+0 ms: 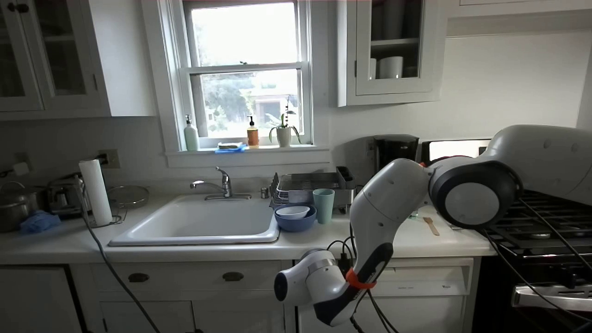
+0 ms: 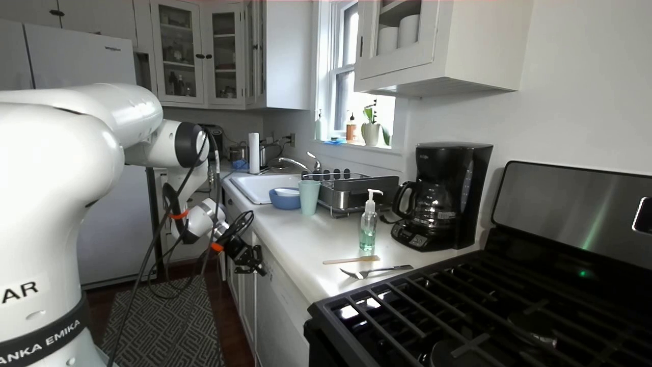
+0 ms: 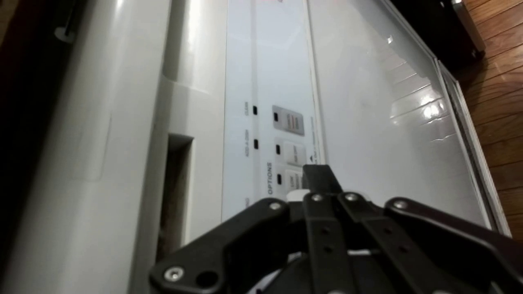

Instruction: Press the second button to the right on the dishwasher

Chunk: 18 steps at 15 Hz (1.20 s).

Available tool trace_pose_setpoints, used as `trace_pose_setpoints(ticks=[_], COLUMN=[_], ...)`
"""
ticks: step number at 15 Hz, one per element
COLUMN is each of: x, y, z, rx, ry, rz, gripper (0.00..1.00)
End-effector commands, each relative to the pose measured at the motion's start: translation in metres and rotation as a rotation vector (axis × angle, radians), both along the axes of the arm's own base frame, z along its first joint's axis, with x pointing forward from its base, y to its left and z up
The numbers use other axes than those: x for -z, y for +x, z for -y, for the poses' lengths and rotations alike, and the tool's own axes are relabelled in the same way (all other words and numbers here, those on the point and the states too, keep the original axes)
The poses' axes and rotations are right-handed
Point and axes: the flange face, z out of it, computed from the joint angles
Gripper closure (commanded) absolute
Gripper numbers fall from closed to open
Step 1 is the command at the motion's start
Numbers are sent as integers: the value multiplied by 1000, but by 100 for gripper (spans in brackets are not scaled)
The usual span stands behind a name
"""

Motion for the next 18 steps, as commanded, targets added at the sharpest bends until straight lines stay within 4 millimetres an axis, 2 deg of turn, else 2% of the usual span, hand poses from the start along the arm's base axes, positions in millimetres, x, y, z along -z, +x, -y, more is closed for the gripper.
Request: trace_pose_setpoints(ticks=[1,7,18], x=[-9,-11,-15], y=[-1,-7,-4], z=[-1,-3,1], rx=[10,20,34], ry=[10,14,-21], rz=[-55,-125,-90], gripper=[100,100,100])
